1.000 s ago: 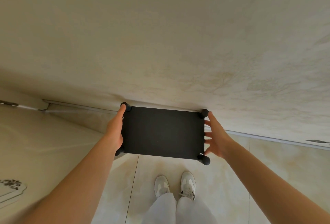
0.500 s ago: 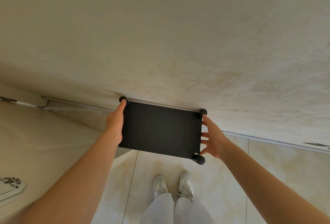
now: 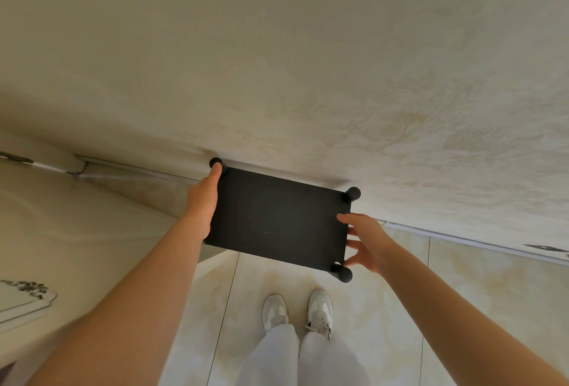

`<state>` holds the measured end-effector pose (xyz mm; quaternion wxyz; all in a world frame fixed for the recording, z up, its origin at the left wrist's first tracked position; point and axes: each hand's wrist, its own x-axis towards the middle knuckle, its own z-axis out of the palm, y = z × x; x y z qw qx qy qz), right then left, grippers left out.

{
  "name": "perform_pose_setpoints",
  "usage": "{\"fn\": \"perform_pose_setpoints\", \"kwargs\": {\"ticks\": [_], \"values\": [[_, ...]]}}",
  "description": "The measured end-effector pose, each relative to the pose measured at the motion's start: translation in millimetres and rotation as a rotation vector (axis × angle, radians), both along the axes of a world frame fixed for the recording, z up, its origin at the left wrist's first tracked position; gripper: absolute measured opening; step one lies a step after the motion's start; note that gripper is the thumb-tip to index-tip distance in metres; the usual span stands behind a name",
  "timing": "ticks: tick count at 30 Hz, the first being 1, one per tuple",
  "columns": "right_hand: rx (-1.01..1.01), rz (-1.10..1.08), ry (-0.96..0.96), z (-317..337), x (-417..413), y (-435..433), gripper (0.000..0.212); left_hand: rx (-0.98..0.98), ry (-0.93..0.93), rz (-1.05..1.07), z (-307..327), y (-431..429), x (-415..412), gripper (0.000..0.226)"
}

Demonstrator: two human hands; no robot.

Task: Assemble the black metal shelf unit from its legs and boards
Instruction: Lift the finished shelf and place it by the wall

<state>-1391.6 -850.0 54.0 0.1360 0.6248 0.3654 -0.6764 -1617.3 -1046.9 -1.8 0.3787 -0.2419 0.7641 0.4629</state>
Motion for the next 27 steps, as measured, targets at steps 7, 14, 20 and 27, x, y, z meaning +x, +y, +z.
{"fn": "perform_pose_setpoints", "kwargs": {"ticks": [7,14,20,27], "values": [[-0.026,0.027,0.042,-3,5,-11,0.054,0.032,0.03,0.07,-6,-13,17,0.049],[-0.014,0.009,0.068,-8,9,-8,0.054,0.026,0.054,0.11,-6,-10,17,0.046],[-0.018,0.017,0.073,-10,9,-8,0.055,0.023,0.077,0.112,-5,-11,21,0.046],[-0.014,0.084,0.083,-9,15,-5,0.053,-0.011,0.116,-0.009,2,-8,25,0.04]]}}
